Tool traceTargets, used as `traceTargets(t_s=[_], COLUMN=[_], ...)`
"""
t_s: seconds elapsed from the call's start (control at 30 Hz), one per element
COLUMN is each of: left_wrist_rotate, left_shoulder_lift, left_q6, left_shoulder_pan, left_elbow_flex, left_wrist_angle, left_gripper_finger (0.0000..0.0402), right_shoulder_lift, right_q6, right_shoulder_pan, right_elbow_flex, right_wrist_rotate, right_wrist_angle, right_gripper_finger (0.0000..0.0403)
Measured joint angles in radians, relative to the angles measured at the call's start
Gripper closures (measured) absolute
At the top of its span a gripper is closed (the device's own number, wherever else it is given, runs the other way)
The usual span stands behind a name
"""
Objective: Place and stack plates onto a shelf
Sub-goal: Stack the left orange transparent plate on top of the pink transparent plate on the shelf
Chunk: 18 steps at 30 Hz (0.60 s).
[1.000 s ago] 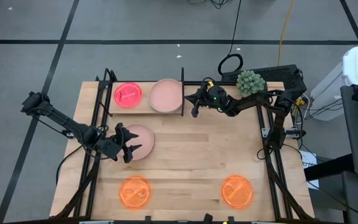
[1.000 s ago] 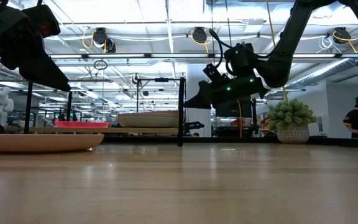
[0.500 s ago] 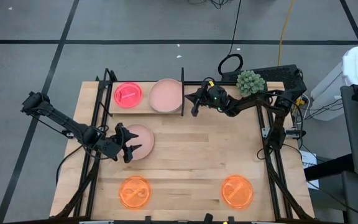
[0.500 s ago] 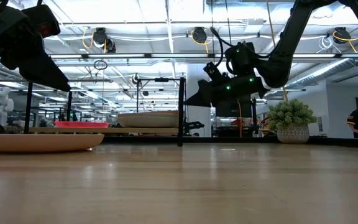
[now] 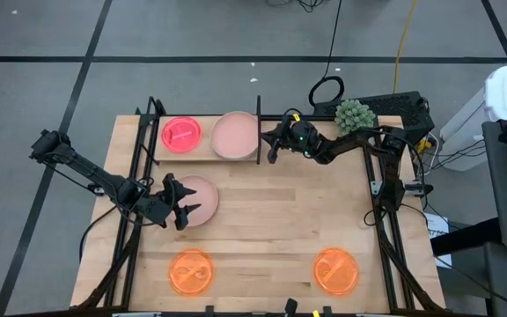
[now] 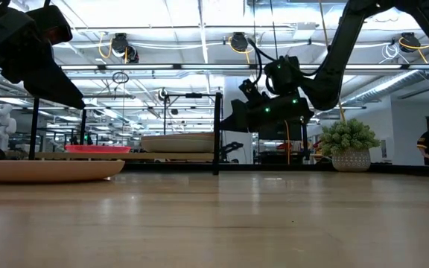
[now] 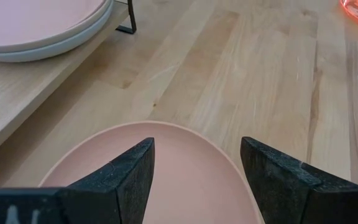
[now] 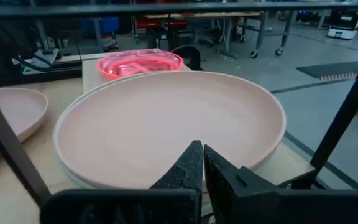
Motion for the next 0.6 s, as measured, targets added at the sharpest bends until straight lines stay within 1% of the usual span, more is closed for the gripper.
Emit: traceTargets(t_s=[0.27, 0.53, 0.6], left_wrist_rotate=[0.000, -0.001, -0.001], left_shoulder_lift=[0.000, 0.000, 0.000], left_q6=[0.004, 0.003, 0.003], left_shoulder_pan=[0.000, 0.000, 0.000], left_elbow_flex=[0.000, 0.000, 0.000], left_wrist_angle=[0.000, -0.001, 0.000], left_gripper_finger=[0.0158, 0.0158, 0.0158], right_shoulder_lift=[-0.004, -0.004, -0.004], right_q6=[0.000, 0.001, 0.001], right_shoulder_pan=[-0.006, -0.006, -0.006], right_elbow_flex=[0.000, 0.000, 0.000], right_wrist_rotate=[0.004, 0.006, 0.027], right_wrist_angle=[-0.049, -0.039, -0.050], right_gripper_finger=[0.0403, 0.0403, 0.0403])
